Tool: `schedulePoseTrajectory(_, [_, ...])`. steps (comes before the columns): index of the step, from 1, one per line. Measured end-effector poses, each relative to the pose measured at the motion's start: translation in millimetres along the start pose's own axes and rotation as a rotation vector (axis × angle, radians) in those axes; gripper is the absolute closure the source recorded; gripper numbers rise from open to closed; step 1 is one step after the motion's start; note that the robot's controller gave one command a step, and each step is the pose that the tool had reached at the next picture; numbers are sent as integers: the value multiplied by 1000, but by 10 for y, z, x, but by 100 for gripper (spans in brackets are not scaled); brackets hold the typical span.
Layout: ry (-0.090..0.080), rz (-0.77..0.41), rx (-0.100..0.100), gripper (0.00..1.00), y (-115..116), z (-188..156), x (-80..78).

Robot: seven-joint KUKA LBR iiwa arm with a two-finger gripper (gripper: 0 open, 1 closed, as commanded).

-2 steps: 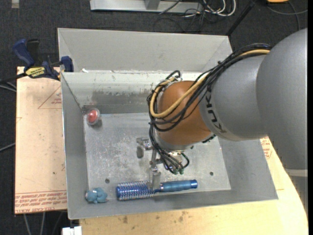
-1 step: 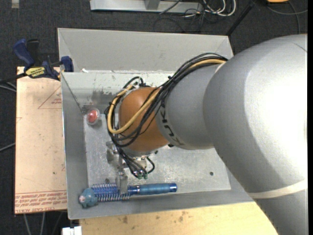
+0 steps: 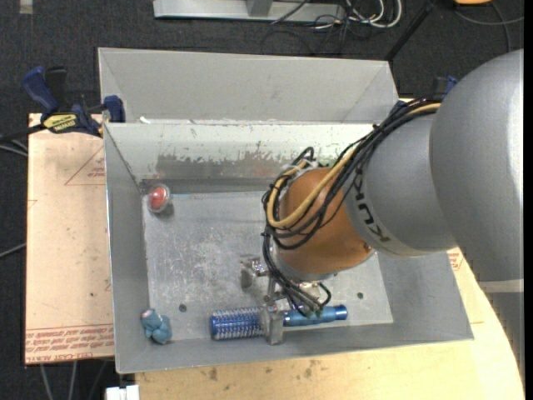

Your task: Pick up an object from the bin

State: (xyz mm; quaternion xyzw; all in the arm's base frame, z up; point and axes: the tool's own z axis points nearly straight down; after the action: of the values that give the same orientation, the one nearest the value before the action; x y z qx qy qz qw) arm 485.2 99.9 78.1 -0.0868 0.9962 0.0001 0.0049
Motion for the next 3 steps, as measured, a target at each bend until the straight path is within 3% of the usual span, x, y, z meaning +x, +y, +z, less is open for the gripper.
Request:
schedulePoseTrajectory(1, [0, -5, -2, 100, 39, 5, -5])
schedulePoseTrajectory(2, [-2, -17, 0, 100, -294, -1364, -229])
schedulePoseTrajectory(3, [12, -318, -4, 100, 25, -501, -462])
